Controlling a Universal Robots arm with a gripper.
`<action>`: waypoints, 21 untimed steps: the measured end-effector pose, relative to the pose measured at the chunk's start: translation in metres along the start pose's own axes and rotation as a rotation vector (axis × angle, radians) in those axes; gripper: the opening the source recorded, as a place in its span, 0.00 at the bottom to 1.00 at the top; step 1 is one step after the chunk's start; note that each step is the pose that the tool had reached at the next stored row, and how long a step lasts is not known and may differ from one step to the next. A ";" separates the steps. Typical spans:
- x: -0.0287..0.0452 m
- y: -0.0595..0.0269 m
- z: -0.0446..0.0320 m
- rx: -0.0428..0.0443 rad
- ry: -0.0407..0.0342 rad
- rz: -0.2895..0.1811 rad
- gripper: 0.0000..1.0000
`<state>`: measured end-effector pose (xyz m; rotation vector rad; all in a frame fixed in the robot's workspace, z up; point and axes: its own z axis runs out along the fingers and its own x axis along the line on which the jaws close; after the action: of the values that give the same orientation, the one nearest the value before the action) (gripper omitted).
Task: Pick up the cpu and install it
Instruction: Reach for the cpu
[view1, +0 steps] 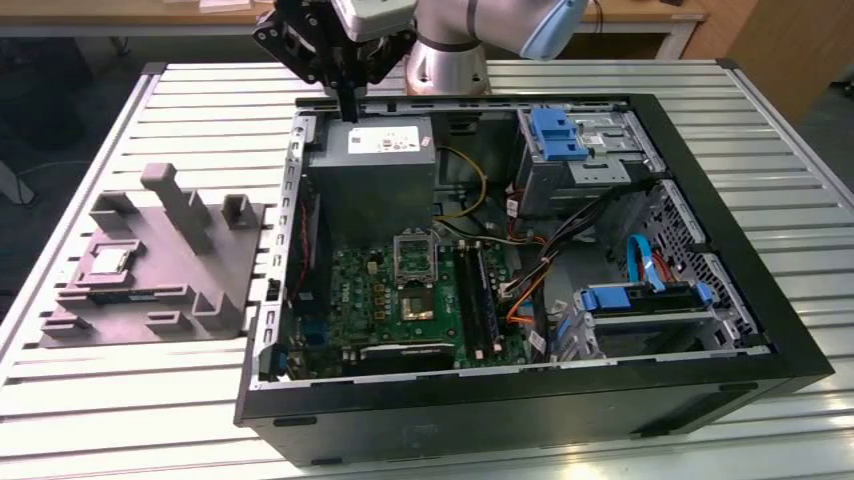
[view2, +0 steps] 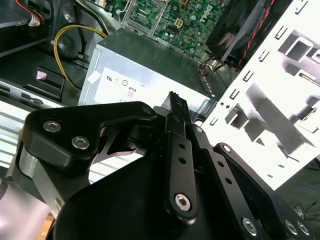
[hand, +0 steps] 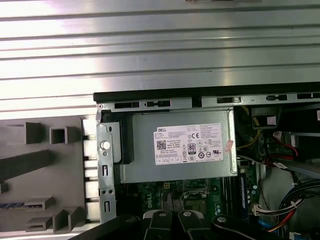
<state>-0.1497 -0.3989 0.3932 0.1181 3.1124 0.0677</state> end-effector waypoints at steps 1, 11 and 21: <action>0.0006 0.0000 0.0000 0.0000 0.0000 0.000 0.11; 0.0024 -0.0002 -0.0001 0.0000 0.0001 0.000 0.11; 0.0072 -0.0006 -0.0002 0.0000 0.0000 0.000 0.11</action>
<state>-0.1569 -0.3989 0.3932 0.1180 3.1125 0.0677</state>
